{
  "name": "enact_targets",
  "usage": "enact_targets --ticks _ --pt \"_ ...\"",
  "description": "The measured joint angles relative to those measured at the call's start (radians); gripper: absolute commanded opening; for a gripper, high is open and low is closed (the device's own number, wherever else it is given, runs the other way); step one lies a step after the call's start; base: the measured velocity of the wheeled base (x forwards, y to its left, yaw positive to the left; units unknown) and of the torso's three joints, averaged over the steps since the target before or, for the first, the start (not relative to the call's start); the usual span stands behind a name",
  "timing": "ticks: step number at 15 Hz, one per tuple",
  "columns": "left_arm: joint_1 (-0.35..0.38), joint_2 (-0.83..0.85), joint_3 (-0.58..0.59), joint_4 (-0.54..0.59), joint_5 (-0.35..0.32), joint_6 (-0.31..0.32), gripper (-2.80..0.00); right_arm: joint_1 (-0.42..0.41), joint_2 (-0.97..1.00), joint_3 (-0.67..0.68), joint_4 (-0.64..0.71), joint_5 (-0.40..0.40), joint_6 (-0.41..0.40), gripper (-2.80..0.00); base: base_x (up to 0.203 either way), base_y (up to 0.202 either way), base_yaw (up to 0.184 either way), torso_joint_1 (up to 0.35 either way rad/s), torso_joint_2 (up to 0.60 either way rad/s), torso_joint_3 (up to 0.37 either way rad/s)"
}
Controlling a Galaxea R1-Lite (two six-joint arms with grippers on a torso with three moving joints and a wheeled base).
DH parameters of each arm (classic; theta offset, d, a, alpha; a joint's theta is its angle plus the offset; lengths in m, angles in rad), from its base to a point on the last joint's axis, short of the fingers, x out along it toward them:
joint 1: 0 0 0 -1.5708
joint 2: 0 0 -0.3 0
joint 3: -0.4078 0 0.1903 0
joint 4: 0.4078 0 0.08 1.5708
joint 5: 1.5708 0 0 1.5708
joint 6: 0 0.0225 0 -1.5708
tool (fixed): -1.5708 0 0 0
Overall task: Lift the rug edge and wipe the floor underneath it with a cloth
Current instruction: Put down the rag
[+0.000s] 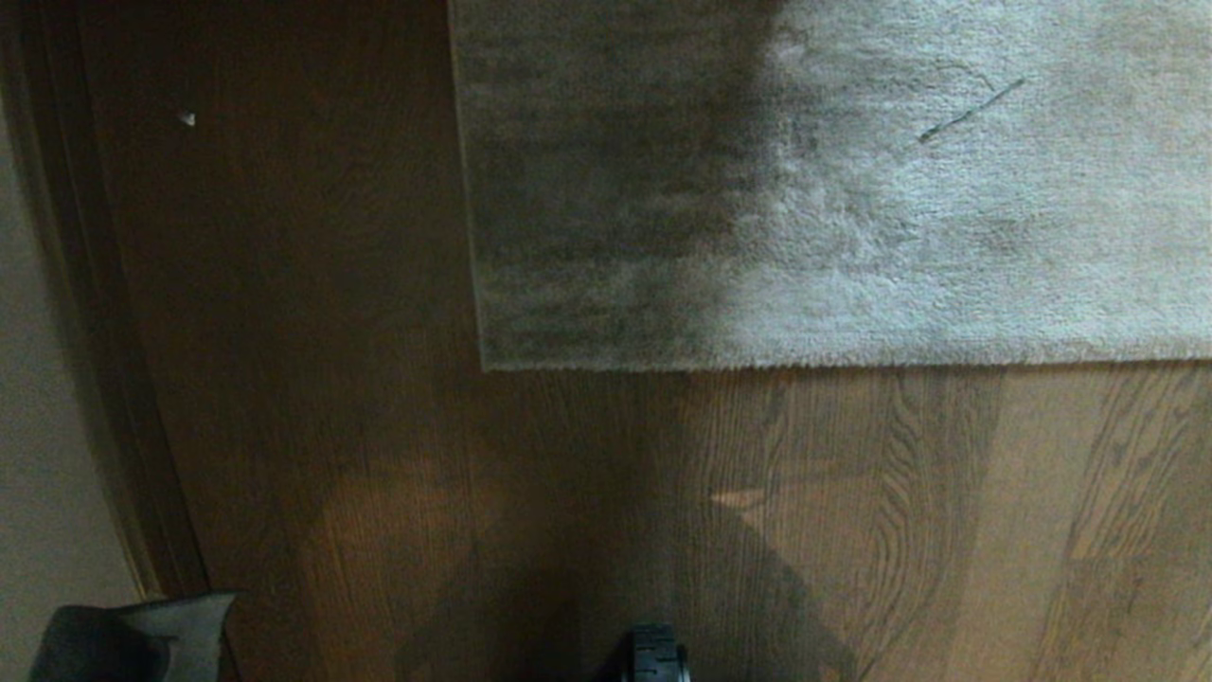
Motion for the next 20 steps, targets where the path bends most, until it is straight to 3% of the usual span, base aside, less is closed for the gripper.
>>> enact_targets --ticks 4,20 --pt "0.000 0.000 0.000 0.000 0.000 0.000 -2.80 0.000 -0.023 0.000 -0.002 -0.005 0.058 -2.80 0.000 0.000 0.000 0.000 0.00 0.000" --pt "0.000 0.000 0.000 0.001 0.000 0.001 -2.80 0.000 -0.029 0.000 -0.003 -0.005 0.059 -2.80 0.000 0.000 0.000 0.000 0.00 0.000"
